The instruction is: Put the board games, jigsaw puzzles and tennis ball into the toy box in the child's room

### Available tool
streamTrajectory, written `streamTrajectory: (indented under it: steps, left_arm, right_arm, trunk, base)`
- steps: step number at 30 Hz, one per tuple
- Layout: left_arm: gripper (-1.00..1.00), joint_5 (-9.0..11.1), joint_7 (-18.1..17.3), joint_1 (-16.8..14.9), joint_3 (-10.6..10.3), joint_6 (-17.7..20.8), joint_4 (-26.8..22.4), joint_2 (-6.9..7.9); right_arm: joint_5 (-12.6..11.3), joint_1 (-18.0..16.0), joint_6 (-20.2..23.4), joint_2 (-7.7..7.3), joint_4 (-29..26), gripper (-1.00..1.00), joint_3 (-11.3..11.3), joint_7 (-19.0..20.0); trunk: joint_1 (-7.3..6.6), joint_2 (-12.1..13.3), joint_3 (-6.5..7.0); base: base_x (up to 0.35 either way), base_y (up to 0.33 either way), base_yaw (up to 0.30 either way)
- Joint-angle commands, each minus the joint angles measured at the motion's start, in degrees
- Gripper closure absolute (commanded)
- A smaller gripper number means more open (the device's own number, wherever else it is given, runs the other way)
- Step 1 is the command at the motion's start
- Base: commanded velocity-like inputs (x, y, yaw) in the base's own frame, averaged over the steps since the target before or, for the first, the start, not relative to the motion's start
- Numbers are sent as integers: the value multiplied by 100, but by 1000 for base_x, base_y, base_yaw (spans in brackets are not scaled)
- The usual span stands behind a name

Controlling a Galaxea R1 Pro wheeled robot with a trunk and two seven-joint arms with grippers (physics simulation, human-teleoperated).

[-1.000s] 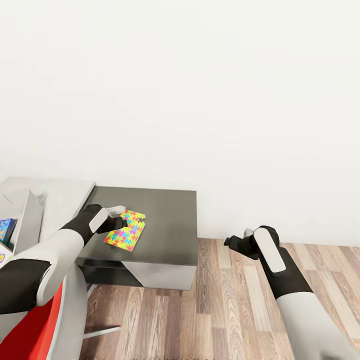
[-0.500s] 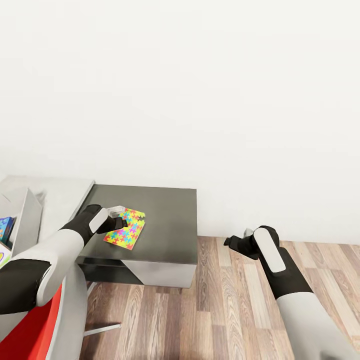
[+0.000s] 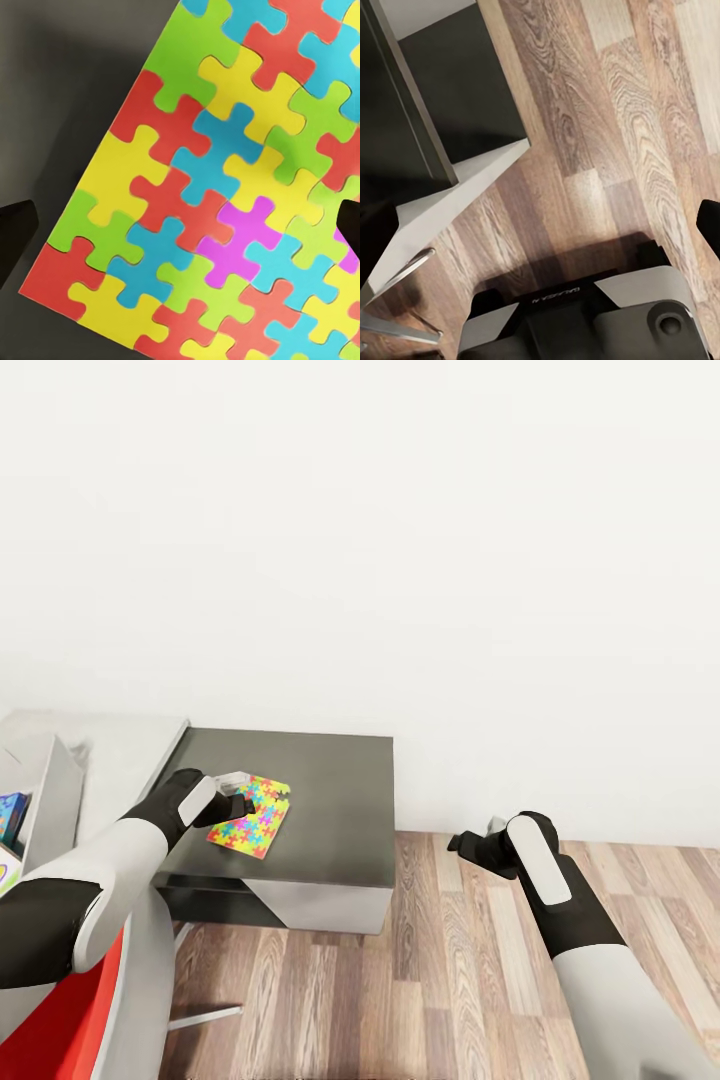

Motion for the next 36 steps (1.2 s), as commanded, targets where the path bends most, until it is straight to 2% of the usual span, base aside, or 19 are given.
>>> streamTrajectory:
  steps: [1,19,36]
  left_arm:
    - [-100,61,40,-3,-36,24,-10,4]
    - [-100,55,40,-1,-36,24,-10,4]
    - [-100,57,40,66,-36,21,-42,4]
  right_arm:
    - [-54,-6,10,-6,-5,-100,14,-60]
    - [-47,-5,10,2,-5,-100,15,-60]
    - [-45,-6,10,15,-5,-100,23,-60]
  trunk:
    - [3,-11,-17]
    - [3,-11,-177]
    - [3,-11,-188]
  base:
    - [0,0,0]
    - [0,0,0]
    - [0,-16,0]
